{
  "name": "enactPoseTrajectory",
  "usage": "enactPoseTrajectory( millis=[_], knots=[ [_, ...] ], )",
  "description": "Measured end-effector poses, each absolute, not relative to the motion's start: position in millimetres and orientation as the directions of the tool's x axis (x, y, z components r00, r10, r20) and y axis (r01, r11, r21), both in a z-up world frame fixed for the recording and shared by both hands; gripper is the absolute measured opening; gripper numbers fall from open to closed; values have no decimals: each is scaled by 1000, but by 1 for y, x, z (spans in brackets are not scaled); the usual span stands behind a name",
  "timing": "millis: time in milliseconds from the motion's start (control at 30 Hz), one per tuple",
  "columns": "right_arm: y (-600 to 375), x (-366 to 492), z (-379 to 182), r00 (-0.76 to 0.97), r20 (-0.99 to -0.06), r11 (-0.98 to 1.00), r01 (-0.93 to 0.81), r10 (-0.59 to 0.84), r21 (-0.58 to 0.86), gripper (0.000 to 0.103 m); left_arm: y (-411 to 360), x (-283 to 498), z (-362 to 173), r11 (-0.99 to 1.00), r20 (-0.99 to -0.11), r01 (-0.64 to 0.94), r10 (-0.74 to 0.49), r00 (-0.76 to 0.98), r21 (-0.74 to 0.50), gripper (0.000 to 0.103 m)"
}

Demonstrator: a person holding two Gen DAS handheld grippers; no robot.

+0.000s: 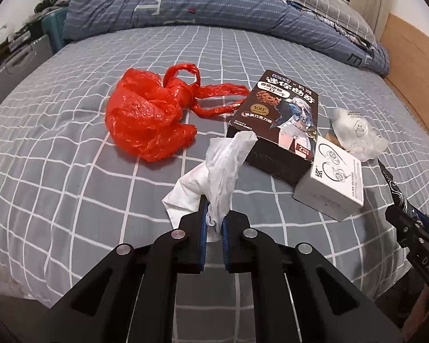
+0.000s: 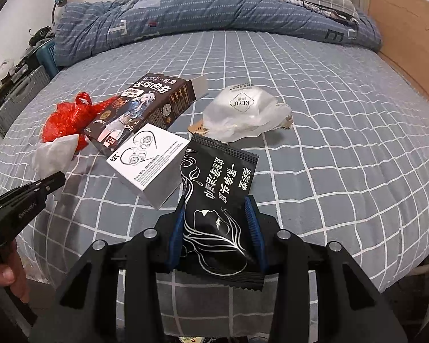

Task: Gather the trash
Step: 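Lift the white tissue and black packet and carry both over the bin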

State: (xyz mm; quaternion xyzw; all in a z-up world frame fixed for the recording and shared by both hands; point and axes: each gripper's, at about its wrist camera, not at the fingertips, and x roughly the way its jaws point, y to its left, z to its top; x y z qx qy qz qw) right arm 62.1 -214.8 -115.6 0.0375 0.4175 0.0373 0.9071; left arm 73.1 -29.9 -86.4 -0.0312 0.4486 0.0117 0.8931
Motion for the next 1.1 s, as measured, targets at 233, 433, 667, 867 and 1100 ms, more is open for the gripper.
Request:
enactPoseTrajectory(
  millis=[233, 433, 667, 867, 1100],
  knots=[
    [-214, 48, -112, 658, -747, 995, -51, 94, 80, 38, -33, 56, -82, 998, -798, -48, -6, 602, -44, 8],
    [-214, 34, -109, 663, -742, 995, -55, 97, 81, 38, -39, 40, -81, 998, -798, -38, -10, 602, -41, 8],
    [-210, 24, -106, 668, -737, 995, -64, 104, 83, 38, -45, 25, -76, 998, -792, -36, -15, 611, -47, 8],
    [-208, 14, -105, 669, -736, 995, -68, 104, 78, 38, -48, 7, -75, 998, -793, -36, -17, 609, -49, 8],
    [-203, 0, -101, 674, -730, 994, -75, 113, 84, 38, -50, -14, -77, 998, -797, -28, -22, 604, -49, 8]
  ],
)
